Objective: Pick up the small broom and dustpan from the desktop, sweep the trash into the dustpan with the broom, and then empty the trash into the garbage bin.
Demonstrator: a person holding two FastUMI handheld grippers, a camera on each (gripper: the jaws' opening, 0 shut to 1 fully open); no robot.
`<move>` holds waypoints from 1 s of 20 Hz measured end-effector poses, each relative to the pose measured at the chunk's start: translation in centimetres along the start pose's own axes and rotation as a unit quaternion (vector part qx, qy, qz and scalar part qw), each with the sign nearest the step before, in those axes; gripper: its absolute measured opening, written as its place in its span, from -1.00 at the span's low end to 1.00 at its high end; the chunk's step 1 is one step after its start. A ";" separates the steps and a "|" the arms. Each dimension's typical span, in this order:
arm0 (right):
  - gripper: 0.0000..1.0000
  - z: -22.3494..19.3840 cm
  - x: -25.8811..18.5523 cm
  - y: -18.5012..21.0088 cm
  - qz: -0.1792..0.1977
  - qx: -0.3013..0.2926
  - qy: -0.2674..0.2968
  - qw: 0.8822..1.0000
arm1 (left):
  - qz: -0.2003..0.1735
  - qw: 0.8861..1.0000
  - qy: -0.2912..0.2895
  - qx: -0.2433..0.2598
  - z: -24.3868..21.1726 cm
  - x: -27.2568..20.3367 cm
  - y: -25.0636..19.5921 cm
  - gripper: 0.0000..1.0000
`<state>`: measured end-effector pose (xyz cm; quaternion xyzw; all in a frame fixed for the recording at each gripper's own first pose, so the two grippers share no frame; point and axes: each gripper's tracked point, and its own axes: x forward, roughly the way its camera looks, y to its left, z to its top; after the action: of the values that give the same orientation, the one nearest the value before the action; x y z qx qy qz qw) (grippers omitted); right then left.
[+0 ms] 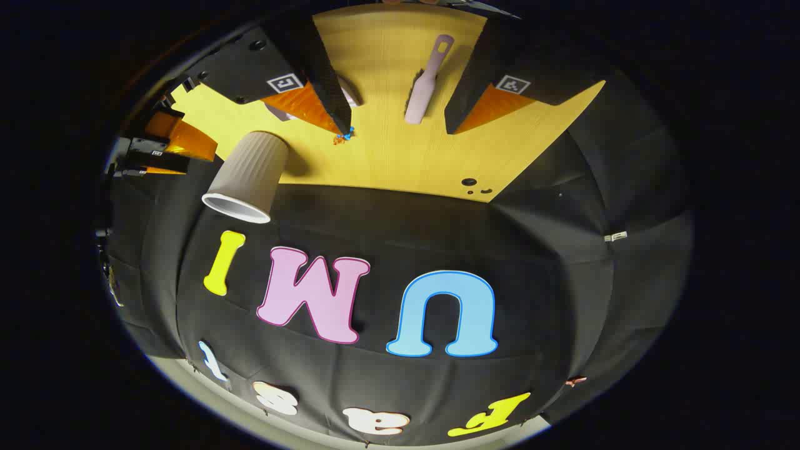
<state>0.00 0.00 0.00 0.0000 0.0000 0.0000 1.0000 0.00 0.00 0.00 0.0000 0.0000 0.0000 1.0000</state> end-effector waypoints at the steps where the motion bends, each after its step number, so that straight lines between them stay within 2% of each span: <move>1: 0.96 -0.6 0.3 0.2 0.002 -0.004 0.011 1.000 | -0.003 1.000 0.002 -0.003 -0.1 -0.1 0.0 0.91; 13: 0.96 -4.5 0.3 1.4 0.019 -0.012 0.072 0.997 | 0.019 1.000 0.015 -0.007 -1.5 0.2 2.4 0.91; 20: 0.96 -7.6 0.7 2.2 0.024 -0.022 0.125 0.992 | 0.047 0.999 0.026 -0.010 -2.8 -0.5 4.1 0.92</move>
<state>0.74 2.20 -7.63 -0.0224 0.1254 0.0245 0.9916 -0.45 4.12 -2.83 -0.0103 0.0264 0.0468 0.9985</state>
